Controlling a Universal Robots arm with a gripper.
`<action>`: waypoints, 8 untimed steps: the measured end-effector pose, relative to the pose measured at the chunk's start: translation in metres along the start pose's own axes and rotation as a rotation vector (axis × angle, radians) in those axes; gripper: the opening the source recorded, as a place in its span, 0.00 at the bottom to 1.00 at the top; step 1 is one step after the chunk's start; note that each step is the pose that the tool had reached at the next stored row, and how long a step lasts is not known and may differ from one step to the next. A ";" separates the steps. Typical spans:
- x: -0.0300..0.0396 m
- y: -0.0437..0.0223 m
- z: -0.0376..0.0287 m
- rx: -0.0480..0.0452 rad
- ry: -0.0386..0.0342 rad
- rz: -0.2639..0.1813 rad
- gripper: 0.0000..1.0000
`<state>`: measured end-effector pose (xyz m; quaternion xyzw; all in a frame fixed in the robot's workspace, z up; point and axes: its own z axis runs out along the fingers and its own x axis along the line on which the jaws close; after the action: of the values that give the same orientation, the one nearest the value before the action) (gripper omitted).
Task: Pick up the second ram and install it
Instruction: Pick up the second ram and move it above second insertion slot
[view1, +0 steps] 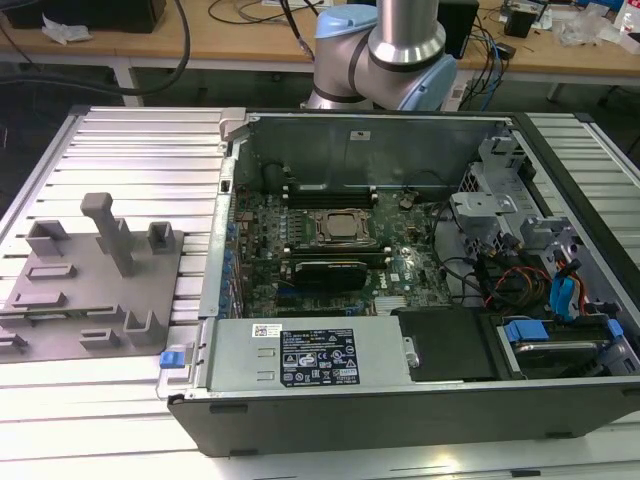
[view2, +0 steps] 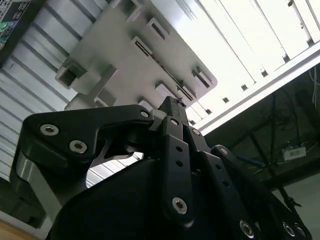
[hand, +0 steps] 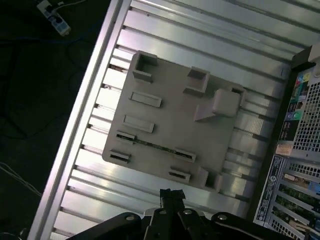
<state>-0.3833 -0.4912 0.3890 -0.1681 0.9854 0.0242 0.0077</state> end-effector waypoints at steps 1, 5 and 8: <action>0.0000 0.0000 0.0000 -0.0006 0.0010 -0.022 0.11; 0.0000 0.0000 0.0000 -0.0029 0.0055 -0.124 0.11; 0.0000 0.0000 0.0000 -0.0051 0.0097 -0.215 0.11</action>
<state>-0.3834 -0.4912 0.3889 -0.2730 0.9617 0.0249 0.0050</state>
